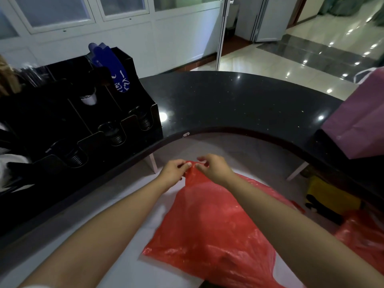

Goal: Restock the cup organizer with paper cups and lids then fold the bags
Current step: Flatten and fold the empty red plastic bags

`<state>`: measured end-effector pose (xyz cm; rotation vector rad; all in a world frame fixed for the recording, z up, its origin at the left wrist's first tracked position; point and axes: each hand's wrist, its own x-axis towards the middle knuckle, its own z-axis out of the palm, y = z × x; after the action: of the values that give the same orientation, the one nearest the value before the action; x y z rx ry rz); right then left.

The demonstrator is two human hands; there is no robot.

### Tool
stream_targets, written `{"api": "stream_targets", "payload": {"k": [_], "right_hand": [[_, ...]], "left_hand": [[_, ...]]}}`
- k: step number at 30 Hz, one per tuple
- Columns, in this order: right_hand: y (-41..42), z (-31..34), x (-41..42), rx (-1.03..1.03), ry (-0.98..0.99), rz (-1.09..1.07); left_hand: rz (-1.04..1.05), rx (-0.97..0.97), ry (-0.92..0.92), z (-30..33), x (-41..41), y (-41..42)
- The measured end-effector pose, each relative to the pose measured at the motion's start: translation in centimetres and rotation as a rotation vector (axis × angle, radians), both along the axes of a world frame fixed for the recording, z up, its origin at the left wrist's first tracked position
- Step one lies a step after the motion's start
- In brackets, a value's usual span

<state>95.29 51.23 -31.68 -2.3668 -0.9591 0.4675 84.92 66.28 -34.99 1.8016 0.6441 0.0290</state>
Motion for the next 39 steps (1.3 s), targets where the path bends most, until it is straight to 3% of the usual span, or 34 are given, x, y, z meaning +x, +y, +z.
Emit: {"api": "stream_targets", "payload": {"k": [7,13,16,21,30,33,37,39], "right_hand": [[1.0,-1.0,1.8,-0.113,0.017,0.054],[-0.6,0.0,3.3,0.082,0.012,-0.145],[-1.7,1.6,4.9,0.193,-0.013,-0.244],[-3.6,4.1,7.1,0.311,0.005,-0.35],[-8.3,4.8,8.9,0.332,0.03,-0.478],[-9.6,5.1,9.1,0.313,-0.001,-0.497],[-10.8,5.9,9.4,0.261,-0.08,-0.521],[-11.3,6.3,9.4,0.236,-0.132,-0.546]], "left_hand": [[0.029,-0.132,0.005,0.0,-0.8,-0.3],[-0.234,-0.154,0.21,-2.6,-5.3,1.0],[-0.245,-0.19,0.26,-2.9,-7.3,2.0],[-0.257,-0.071,0.379,-3.1,-8.9,3.7],[0.111,0.003,0.134,-2.1,-8.0,4.8],[0.249,-0.045,0.054,-1.8,-7.2,4.7],[0.524,-0.251,-0.101,0.2,-5.1,3.9],[0.583,-0.223,-0.15,1.8,-4.1,3.3]]}}
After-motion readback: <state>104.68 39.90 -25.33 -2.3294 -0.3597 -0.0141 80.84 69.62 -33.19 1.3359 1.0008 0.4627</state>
